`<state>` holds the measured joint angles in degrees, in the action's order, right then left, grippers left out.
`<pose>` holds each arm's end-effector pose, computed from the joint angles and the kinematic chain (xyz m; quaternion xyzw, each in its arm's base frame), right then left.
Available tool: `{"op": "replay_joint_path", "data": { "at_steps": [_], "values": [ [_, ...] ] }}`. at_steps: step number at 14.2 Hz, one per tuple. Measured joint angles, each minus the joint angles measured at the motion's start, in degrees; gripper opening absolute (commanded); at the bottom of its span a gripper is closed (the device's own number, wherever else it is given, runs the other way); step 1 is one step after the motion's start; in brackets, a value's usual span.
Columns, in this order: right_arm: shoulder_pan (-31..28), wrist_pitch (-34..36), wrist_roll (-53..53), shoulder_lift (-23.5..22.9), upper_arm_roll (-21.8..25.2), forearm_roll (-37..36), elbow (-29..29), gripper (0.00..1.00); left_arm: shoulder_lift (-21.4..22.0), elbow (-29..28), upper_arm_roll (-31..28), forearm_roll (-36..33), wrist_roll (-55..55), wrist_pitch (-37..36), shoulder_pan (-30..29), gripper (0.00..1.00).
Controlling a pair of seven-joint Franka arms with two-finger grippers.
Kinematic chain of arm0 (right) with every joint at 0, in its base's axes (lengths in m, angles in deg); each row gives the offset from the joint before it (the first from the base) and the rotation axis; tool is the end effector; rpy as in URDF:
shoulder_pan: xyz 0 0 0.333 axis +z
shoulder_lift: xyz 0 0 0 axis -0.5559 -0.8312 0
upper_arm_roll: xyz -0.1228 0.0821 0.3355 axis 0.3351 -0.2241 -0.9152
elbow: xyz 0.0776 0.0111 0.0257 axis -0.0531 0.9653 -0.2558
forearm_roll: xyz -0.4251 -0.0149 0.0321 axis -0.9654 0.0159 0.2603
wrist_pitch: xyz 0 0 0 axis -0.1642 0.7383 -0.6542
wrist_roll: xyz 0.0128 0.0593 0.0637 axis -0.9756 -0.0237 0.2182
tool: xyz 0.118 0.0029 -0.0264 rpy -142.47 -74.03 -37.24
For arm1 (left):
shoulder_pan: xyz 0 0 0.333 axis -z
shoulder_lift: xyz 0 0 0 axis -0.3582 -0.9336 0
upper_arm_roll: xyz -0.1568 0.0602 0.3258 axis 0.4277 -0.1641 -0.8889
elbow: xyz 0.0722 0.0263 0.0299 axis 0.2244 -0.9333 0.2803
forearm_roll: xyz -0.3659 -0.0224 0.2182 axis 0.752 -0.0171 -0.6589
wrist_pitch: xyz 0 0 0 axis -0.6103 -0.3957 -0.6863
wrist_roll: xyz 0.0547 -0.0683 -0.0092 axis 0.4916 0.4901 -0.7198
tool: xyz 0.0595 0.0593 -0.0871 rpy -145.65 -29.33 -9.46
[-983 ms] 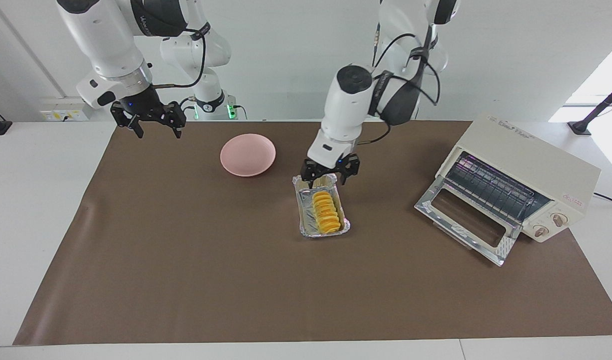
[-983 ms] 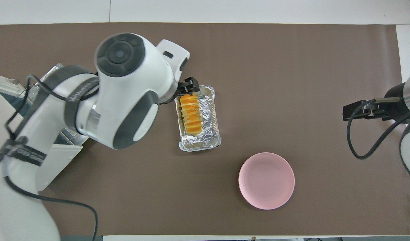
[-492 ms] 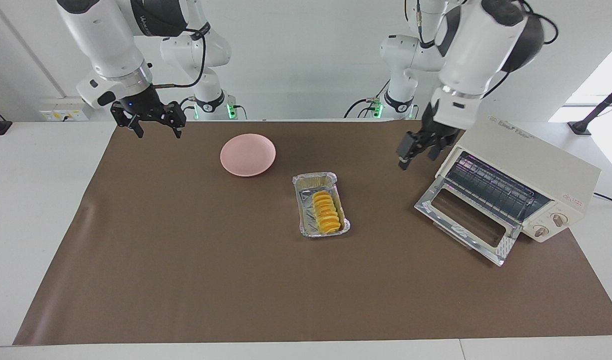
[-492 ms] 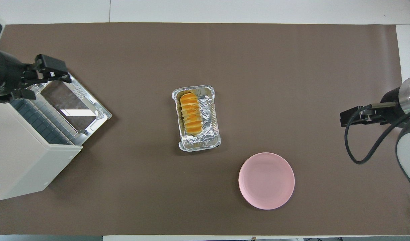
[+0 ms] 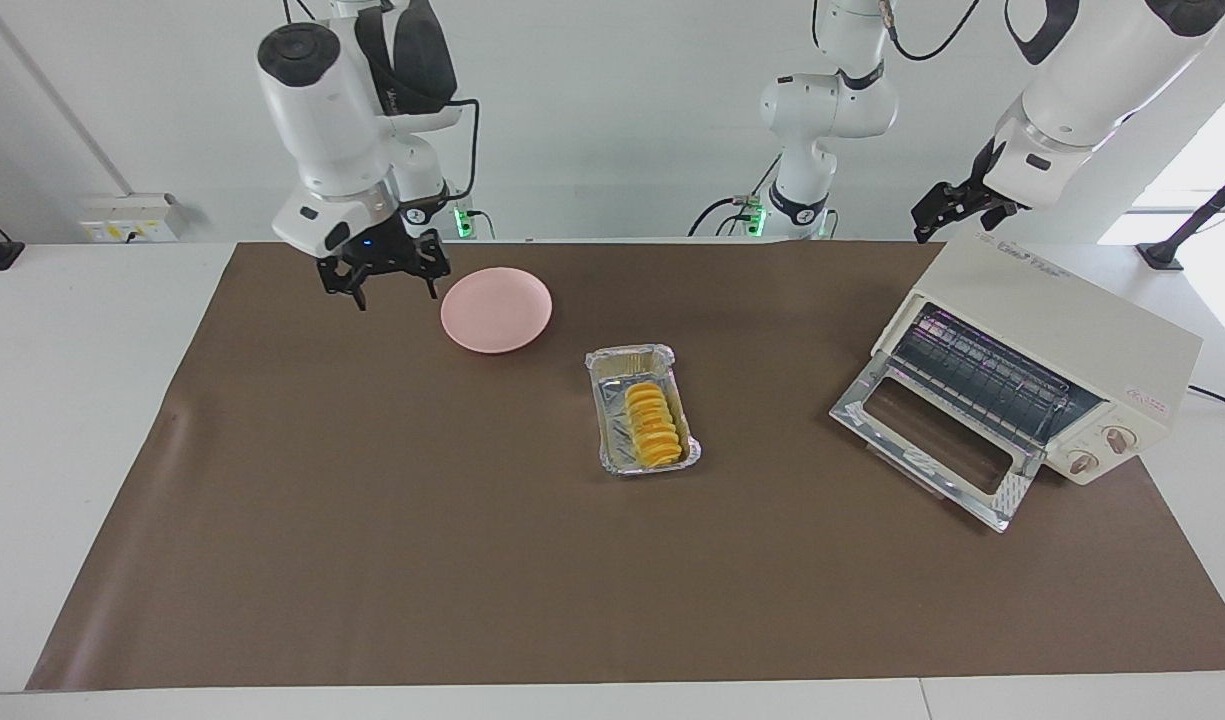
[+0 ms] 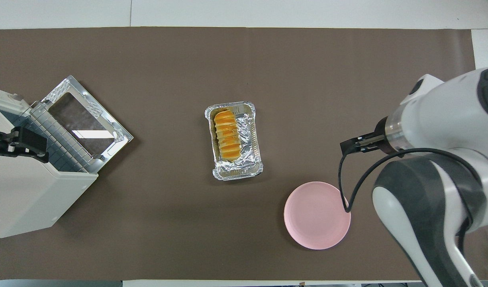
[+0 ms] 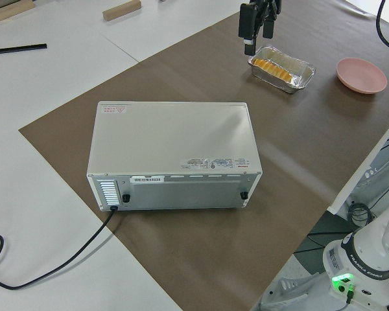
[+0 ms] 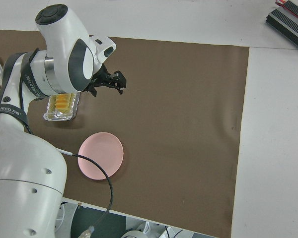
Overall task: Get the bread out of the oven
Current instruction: 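Grasp the near edge of the foil tray with the right gripper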
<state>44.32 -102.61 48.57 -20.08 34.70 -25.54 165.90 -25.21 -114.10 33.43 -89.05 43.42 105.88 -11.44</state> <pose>0.5490 0.1535 0.5414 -0.9950 -0.0986 0.0077 0.0109 0.5357 -0.0450 0.6627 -0.9904 -0.0439 0.1281 0.0276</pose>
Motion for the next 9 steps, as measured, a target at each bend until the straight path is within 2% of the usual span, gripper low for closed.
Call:
{"op": "replay_joint_path", "data": {
  "at_steps": [3, 5, 9],
  "values": [
    [8.2, -11.3, -6.3, -7.5, -0.2, 1.6, 0.7, 1.00, 2.7, -3.4, 0.1, 0.0, 0.2, 0.7, 0.0, 1.00],
    [12.1, -15.3, -9.3, -10.2, -0.2, 1.6, 0.7, 1.00, 3.4, -4.0, 0.1, -0.1, 0.9, 3.6, 0.0, 1.00],
    [14.0, -20.4, -11.9, -14.2, 0.0, 1.7, 0.7, 1.00, 3.0, -4.1, 0.3, -0.1, 2.2, 5.3, 0.0, 1.00]
  ]
}}
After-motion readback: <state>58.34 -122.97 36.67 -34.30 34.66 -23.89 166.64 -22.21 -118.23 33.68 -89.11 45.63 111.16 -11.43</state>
